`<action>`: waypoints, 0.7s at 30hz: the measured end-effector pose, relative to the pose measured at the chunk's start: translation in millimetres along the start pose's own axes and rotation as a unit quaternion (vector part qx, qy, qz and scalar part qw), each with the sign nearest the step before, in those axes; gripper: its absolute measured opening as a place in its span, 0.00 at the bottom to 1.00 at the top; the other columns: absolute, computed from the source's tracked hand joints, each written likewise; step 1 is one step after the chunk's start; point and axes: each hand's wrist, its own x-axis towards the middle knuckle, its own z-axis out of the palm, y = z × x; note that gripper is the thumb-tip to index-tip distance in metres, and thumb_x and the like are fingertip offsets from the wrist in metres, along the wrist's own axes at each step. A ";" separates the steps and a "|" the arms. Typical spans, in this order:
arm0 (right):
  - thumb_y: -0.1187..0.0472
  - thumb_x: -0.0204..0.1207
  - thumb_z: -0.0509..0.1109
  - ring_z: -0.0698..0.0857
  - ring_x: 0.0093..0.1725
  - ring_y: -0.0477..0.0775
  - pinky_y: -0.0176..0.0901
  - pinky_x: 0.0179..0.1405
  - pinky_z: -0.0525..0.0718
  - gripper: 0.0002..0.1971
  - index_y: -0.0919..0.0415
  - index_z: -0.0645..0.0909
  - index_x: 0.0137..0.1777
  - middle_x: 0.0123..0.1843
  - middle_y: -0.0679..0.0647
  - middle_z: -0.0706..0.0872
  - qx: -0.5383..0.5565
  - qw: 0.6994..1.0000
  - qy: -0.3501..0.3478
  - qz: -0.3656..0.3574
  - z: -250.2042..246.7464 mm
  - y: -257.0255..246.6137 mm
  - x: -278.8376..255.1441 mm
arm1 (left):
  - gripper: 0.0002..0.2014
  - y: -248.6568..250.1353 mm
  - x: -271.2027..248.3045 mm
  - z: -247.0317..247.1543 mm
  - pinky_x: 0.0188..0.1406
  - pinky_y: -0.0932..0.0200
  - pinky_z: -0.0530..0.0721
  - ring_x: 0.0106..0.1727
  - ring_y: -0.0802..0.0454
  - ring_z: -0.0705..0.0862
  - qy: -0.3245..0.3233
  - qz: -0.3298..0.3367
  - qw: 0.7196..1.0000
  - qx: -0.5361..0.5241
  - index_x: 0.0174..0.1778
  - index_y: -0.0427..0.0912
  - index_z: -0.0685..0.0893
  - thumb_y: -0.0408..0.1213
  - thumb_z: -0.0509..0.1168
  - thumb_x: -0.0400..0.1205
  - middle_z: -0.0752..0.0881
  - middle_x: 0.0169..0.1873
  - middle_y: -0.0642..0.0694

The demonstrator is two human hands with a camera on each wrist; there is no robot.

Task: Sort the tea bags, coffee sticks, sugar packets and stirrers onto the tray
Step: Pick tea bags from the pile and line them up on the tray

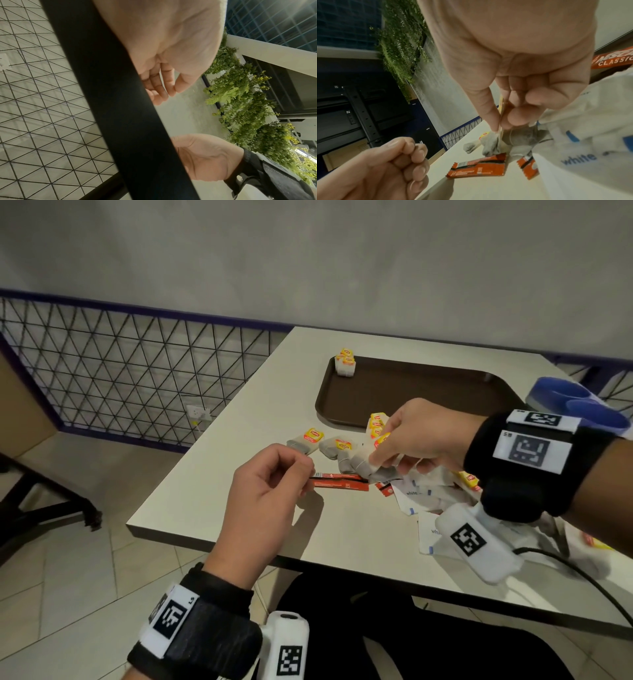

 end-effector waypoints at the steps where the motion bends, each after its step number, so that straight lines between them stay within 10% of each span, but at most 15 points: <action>1: 0.64 0.70 0.85 0.87 0.32 0.53 0.41 0.26 0.80 0.10 0.66 0.90 0.48 0.38 0.59 0.94 0.001 1.000 0.001 -0.001 0.6 -0.4 0.5 | 0.09 0.8 -0.7 0.2 0.45 0.46 0.84 0.38 0.48 0.83 0.000 0.001 1.000 0.006 0.39 0.39 0.87 0.31 0.66 0.85 0.85 0.34 0.37; 8: 0.62 0.72 0.84 0.83 0.39 0.52 0.41 0.30 0.81 0.05 0.59 0.90 0.44 0.43 0.56 0.91 0.029 0.996 -0.011 -0.089 0.4 -7.4 -8.1 | 0.08 0.5 -1.0 -0.1 0.42 0.53 0.86 0.39 0.48 0.84 0.012 0.010 1.000 0.004 0.40 0.39 0.87 0.32 0.67 0.85 0.86 0.38 0.34; 14: 0.64 0.73 0.83 0.83 0.39 0.52 0.45 0.36 0.80 0.10 0.67 0.89 0.50 0.49 0.65 0.92 0.033 0.971 -0.115 -0.205 -16.3 -28.1 -34.5 | 0.10 0.7 -0.5 -2.6 0.54 0.47 0.91 0.52 0.40 0.91 0.004 0.001 1.000 -0.020 0.61 0.46 0.89 0.38 0.63 0.89 0.91 0.53 0.46; 21: 0.68 0.73 0.81 0.88 0.37 0.54 0.48 0.42 0.86 0.09 0.69 0.89 0.52 0.45 0.66 0.93 0.061 0.962 -0.135 -0.228 -2.6 -29.7 -33.4 | 0.12 6.3 -3.1 -1.7 0.44 0.50 0.92 0.48 0.40 0.92 -0.040 -0.028 0.995 -0.083 0.61 0.41 0.89 0.38 0.62 0.89 0.93 0.51 0.40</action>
